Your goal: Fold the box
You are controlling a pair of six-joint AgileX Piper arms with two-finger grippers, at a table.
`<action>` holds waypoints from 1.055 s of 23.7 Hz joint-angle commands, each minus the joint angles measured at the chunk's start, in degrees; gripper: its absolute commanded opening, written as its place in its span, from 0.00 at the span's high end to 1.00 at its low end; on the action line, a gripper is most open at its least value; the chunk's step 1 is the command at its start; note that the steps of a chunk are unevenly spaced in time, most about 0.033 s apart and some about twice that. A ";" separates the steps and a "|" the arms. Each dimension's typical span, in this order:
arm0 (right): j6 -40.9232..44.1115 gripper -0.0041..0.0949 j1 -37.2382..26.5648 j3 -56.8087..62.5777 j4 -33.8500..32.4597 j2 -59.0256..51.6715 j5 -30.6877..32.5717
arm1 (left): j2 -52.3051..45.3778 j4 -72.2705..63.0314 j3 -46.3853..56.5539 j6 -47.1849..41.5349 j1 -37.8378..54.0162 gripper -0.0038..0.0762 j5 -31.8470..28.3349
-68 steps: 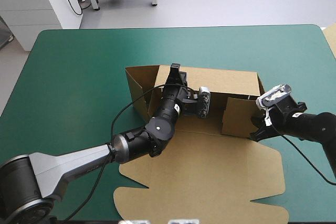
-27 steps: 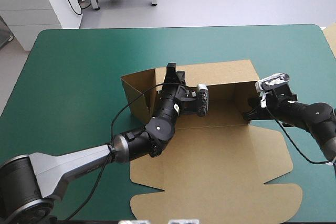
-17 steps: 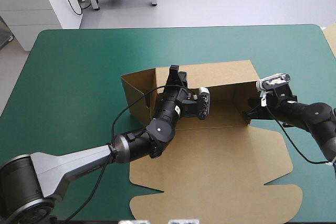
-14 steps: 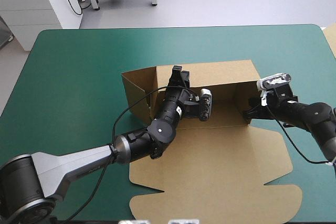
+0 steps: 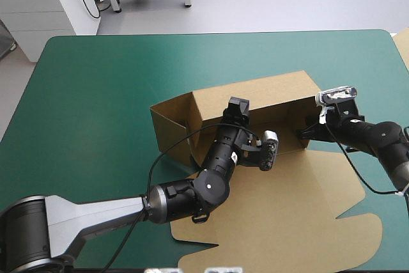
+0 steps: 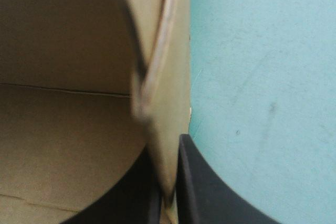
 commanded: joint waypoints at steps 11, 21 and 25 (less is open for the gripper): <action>1.63 0.96 -0.13 -0.96 0.25 0.17 -0.62 | -15.38 3.77 -1.46 -4.04 -5.57 0.96 8.59; 11.49 0.96 -0.13 -8.55 -8.33 0.05 6.91 | -24.67 -5.87 -3.07 -4.04 9.82 0.95 4.62; 18.24 0.96 -0.13 -13.45 -13.55 0.05 11.59 | -27.95 -13.46 -4.39 -4.04 19.35 0.95 0.16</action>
